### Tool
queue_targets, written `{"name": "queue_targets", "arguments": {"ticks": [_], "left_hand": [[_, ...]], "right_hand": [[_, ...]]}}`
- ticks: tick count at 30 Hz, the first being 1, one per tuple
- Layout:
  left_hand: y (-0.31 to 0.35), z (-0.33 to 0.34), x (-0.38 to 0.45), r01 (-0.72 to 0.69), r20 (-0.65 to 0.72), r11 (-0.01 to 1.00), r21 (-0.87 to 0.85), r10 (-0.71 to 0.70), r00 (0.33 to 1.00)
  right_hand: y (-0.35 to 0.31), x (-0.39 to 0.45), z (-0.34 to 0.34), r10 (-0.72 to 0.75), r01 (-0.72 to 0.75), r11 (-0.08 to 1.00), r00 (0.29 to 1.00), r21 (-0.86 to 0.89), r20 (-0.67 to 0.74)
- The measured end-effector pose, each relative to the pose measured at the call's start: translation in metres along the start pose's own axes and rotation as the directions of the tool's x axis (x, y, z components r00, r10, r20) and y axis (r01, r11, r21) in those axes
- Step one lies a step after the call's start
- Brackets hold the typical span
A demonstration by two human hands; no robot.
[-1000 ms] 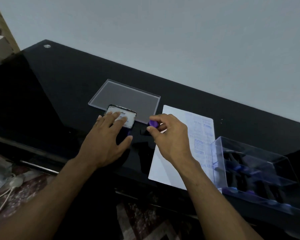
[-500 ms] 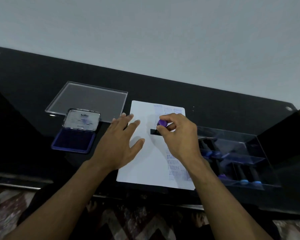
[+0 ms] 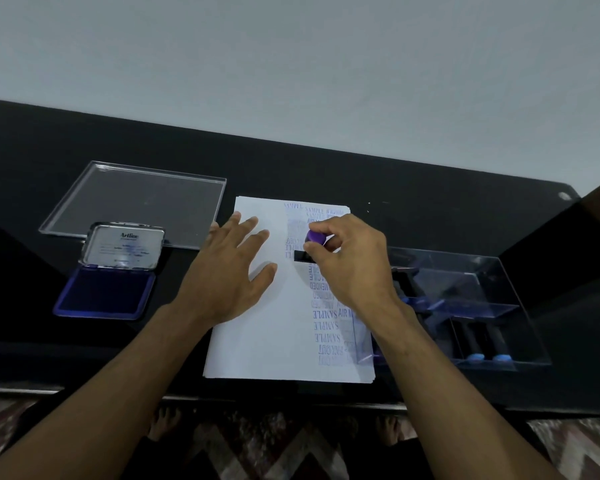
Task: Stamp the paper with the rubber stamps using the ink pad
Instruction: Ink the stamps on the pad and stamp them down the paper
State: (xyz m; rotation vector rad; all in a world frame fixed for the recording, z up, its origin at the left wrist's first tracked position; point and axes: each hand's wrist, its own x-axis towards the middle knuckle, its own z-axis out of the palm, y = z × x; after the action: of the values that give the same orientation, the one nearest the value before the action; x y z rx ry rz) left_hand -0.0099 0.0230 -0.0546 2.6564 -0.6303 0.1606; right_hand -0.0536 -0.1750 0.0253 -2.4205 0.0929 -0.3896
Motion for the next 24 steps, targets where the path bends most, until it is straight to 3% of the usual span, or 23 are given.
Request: {"name": "queue_targets", "arguments": {"ticks": [24], "left_hand": [[-0.009,0.009,-0.001,-0.012,0.043,1.000,-0.001,0.012,0.999]], "right_hand": [[-0.006,0.004,0.016,-0.058,0.062,0.995,0.997,-0.075,0.059]]}}
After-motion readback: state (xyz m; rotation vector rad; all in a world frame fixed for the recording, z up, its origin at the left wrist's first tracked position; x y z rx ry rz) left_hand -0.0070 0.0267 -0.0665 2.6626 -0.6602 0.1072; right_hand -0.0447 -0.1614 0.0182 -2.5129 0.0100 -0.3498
